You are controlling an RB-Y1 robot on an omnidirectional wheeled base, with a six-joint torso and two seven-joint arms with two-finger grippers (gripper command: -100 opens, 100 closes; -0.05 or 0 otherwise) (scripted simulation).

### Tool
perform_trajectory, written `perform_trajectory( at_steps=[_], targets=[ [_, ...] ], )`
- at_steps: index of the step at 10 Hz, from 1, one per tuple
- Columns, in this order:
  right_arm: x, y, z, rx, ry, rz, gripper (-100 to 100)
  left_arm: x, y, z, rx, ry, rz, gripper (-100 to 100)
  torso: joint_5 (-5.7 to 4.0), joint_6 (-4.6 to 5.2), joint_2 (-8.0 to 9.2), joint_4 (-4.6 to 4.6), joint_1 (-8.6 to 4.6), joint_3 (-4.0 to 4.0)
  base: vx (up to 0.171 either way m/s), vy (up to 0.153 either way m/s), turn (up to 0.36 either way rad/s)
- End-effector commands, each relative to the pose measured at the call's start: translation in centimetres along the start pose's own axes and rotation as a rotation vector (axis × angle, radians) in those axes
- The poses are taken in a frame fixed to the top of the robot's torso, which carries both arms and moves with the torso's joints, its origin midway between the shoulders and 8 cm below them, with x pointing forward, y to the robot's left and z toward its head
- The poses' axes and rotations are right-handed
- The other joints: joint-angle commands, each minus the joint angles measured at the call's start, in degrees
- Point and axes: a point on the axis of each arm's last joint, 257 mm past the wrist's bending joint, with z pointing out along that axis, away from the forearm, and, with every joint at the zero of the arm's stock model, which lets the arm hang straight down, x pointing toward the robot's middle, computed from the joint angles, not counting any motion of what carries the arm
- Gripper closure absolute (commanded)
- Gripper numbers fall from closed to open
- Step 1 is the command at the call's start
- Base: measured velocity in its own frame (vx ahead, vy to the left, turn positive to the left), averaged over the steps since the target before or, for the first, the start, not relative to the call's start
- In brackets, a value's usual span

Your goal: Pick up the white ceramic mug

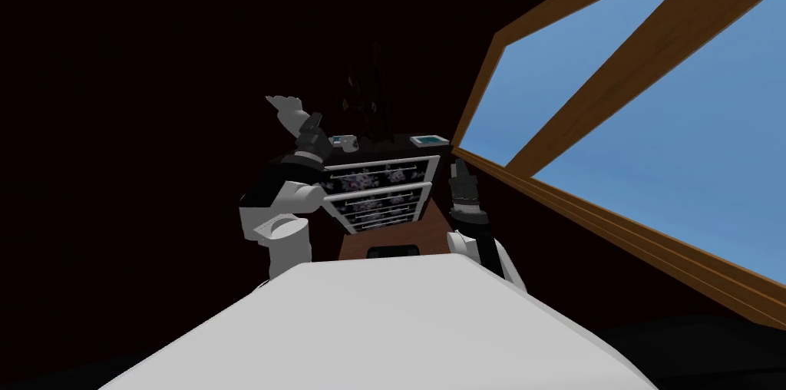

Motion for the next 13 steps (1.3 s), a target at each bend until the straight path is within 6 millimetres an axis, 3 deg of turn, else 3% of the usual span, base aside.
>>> perform_trajectory(
  at_steps=[1,3,4,6,7,9,10,12,13],
  targets=[
    [0.0,0.0,0.0,0.0,0.0,0.0,0,-0.1,-0.6,0.7,-0.007,-0.003,-0.013,-100,0.0,0.0,0.0,0.0,0.0,0.0,0.003,0.003,0.116],
    [0.0,0.0,0.0,0.0,0.0,0.0,0,0.0,0.7,0.7,-0.056,-0.001,-0.013,-100,0.0,0.0,-0.02,-0.01,0.0,-0.01,0.004,0.0,0.019],
    [0.0,0.0,0.0,0.0,0.0,0.0,0,-0.1,-0.2,1.2,-0.049,-0.003,-0.03,-100,0.0,0.0,-0.01,0.0,0.0,-0.01,0.005,0.002,0.107],
    [0.0,0.0,0.0,0.0,0.0,0.0,0,0.0,1.0,1.1,-0.098,-0.001,-0.03,-100,0.0,0.0,-0.03,-0.01,-0.01,-0.02,0.007,-0.002,0.025],
    [0.0,0.0,0.0,0.0,0.0,0.0,0,0.0,0.3,1.7,-0.096,-0.002,-0.049,-100,0.0,0.0,-0.02,-0.01,-0.01,-0.01,0.01,0.003,0.103],
    [0.0,0.0,0.0,0.0,0.0,0.0,0,0.1,1.4,1.6,-0.14,0.0,-0.049,-100,0.0,0.0,-0.04,-0.01,-0.01,-0.03,0.01,-0.003,0.025],
    [0.0,0.0,0.0,0.0,0.0,0.0,0,0.1,0.8,2.1,-0.142,0.001,-0.072,-100,0.0,0.01,-0.03,-0.01,-0.02,-0.02,0.014,-0.002,0.108],
    [0.0,0.0,0.0,0.0,0.0,0.0,0,0.2,1.8,1.9,-0.184,0.003,-0.072,-100,0.0,0.0,-0.06,-0.02,-0.02,-0.04,0.013,-0.005,0.022],
    [0.0,0.0,0.0,0.0,0.0,0.0,0,0.3,1.3,2.4,-0.187,0.006,-0.097,-100,0.0,0.0,-0.03,-0.01,-0.02,-0.02,0.014,-0.002,0.077]
  ],
)
